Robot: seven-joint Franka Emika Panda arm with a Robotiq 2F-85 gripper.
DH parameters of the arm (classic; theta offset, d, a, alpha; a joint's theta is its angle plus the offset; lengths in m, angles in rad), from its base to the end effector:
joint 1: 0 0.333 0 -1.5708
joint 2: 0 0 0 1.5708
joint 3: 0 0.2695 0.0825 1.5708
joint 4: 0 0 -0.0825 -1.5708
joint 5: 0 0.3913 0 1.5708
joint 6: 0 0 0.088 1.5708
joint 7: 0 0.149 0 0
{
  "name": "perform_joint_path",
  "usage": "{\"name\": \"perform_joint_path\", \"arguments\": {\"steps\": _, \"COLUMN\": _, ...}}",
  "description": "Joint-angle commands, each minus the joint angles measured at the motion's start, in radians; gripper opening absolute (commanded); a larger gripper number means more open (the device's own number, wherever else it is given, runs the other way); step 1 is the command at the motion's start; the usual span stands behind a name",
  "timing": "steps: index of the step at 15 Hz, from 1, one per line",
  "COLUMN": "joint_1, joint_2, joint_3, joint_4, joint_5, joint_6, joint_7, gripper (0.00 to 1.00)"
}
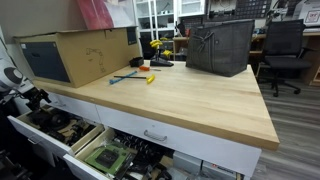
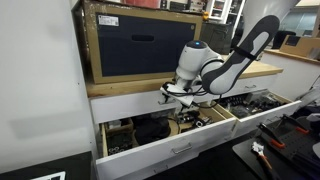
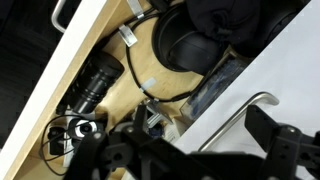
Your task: Pull the top drawer on the left
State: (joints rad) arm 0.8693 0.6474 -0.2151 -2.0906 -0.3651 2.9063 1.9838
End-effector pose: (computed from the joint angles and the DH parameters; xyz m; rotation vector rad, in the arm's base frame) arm 0.4493 0.3509 0.0437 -2.7008 1.3494 -0.4130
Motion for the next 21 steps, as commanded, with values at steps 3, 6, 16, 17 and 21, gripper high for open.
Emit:
{"name": "perform_joint_path", "arguments": {"steps": 3, "joint_1": -0.015, "joint_2": -0.010, "joint_3": -0.014, "joint_4": -0.043, "joint_5": 0.096, "joint_6": 0.022, "joint_7": -0.016, "gripper": 1.00}}
{"name": "perform_joint_path", "arguments": {"steps": 6, "joint_1": 0.003, "joint_2": 0.014, "joint_3": -0.046, "joint_4": -0.026, "joint_5": 0.111, "joint_6": 0.023, "joint_7": -0.003, "gripper": 1.00}}
{"name": "perform_joint_path", "arguments": {"steps": 16, "joint_1": 0.033, "joint_2": 0.063, "joint_3": -0.083, "joint_4": 0.030, "joint_5": 0.146, "joint_6": 0.037, "joint_7": 0.023, "gripper": 1.00}}
{"name": "perform_joint_path", "arguments": {"steps": 17, "joint_1": 0.039, "joint_2": 0.072, "joint_3": -0.090, "joint_4": 0.038, "joint_5": 0.148, "joint_6": 0.039, "joint_7": 0.026, "gripper": 1.00}}
{"name": "perform_joint_path", "arguments": {"steps": 21, "joint_1": 0.078, "joint_2": 0.123, "joint_3": -0.125, "joint_4": 0.072, "joint_5": 0.161, "joint_6": 0.057, "joint_7": 0.035, "gripper": 1.00}}
